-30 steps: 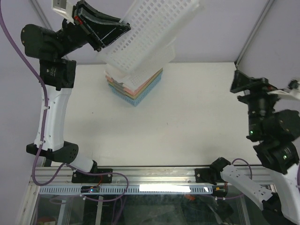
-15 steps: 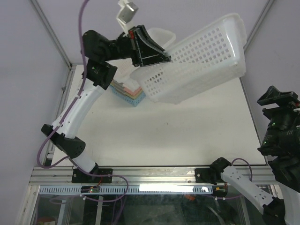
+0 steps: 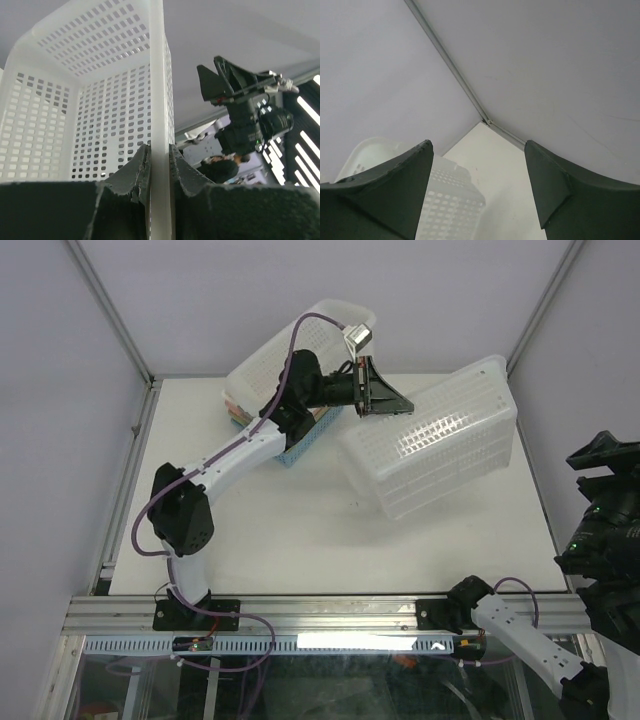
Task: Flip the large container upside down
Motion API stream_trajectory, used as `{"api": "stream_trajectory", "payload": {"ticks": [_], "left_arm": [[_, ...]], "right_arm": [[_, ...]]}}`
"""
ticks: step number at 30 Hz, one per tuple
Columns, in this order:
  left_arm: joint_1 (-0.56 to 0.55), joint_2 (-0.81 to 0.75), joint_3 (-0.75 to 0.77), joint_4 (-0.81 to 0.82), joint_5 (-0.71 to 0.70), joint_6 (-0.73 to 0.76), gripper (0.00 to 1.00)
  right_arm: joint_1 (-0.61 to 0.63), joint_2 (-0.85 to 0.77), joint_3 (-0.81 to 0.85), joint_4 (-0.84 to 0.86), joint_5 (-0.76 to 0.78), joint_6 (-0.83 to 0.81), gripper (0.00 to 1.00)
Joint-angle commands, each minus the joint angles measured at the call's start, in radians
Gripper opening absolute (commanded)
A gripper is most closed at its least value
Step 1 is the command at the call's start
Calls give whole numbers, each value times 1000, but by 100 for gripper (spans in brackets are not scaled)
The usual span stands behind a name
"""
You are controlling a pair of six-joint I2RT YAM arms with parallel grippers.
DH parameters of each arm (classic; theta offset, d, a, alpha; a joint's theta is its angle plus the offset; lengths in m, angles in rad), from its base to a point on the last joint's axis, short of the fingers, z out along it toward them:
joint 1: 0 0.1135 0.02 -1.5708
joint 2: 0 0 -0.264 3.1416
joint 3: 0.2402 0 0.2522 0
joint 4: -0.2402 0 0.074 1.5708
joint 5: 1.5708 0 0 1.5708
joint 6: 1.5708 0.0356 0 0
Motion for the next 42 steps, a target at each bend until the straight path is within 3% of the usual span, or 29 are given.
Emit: {"api": "stream_trajectory", "payload": {"ticks": [1,13,18,23,36,37,38,40,42], "left_arm": [[-36,14,-21,225,-153,-233,0],[-74,281,100,232,-482,-471,0],[-75,391,32,501,-646,-673,0],[-80,474,105,477,-679,-678,0],[-105,526,38,426,-870,-699,0],[-106,527,35,410,-871,-692,2],[-106,527,26,399,-871,-686,12],[-108,523,3,384,-866,-666,42],[-108,508,-32,379,-857,-639,57]], "right_arm": [[3,65,27,36,8,-34,78],[1,74,45,55,-205,11,78],[3,90,72,39,-229,-14,78],[2,84,81,22,-234,-30,78],[2,77,53,-41,-275,29,81],[1,79,51,-54,-286,47,81],[2,83,47,-69,-299,62,81],[1,94,43,-112,-315,100,81],[2,104,32,-153,-333,136,82]]}}
